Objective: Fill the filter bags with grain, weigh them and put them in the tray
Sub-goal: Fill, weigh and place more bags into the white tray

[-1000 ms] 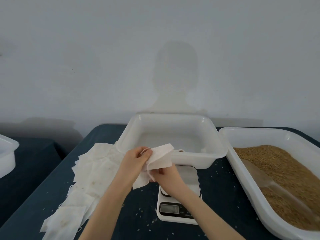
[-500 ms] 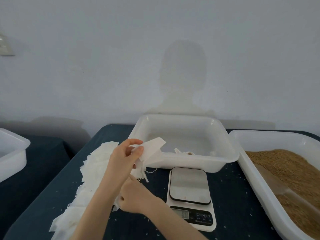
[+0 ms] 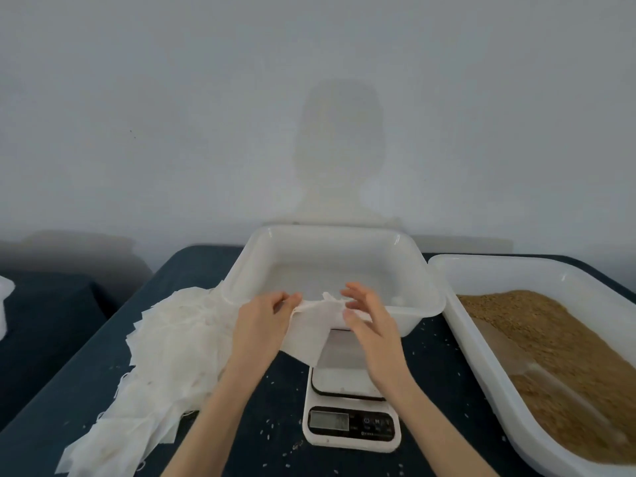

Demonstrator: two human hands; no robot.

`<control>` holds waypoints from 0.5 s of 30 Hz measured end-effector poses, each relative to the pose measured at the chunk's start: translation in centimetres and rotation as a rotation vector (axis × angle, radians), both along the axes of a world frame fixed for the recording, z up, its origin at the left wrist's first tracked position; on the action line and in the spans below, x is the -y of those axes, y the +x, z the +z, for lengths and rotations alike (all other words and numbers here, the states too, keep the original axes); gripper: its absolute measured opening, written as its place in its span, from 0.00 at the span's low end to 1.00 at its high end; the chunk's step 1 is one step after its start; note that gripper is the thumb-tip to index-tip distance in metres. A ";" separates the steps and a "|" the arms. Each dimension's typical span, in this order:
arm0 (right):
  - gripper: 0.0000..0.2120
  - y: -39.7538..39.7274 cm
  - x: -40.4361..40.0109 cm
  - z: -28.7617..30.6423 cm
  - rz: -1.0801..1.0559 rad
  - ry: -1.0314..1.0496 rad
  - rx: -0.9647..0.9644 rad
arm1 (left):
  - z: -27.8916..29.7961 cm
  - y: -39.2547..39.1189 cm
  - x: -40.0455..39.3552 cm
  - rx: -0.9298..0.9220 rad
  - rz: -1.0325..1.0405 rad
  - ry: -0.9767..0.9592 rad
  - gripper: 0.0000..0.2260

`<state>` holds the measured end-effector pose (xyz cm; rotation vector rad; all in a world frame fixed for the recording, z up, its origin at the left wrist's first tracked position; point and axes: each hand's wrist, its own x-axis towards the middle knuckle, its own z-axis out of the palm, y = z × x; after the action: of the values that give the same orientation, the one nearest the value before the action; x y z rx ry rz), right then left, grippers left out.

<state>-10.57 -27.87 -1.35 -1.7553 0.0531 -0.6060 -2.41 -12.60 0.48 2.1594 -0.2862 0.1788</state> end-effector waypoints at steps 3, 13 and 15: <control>0.18 -0.2 1.2 0.0 0.031 -0.263 0.010 | 0.0 -0.6 1.3 -0.052 -0.095 0.086 0.20; 0.06 -0.7 2.4 1.0 0.044 -0.436 -0.151 | 0.6 -2.2 2.3 -0.115 -0.256 0.068 0.21; 0.06 -0.9 2.5 1.4 0.083 -0.448 -0.174 | 0.6 -2.2 2.4 -0.128 -0.241 0.082 0.22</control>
<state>-11.49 -30.39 0.06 -2.2307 -0.0383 -0.4225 -4.62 -15.01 1.11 2.1851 -0.4828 -0.1098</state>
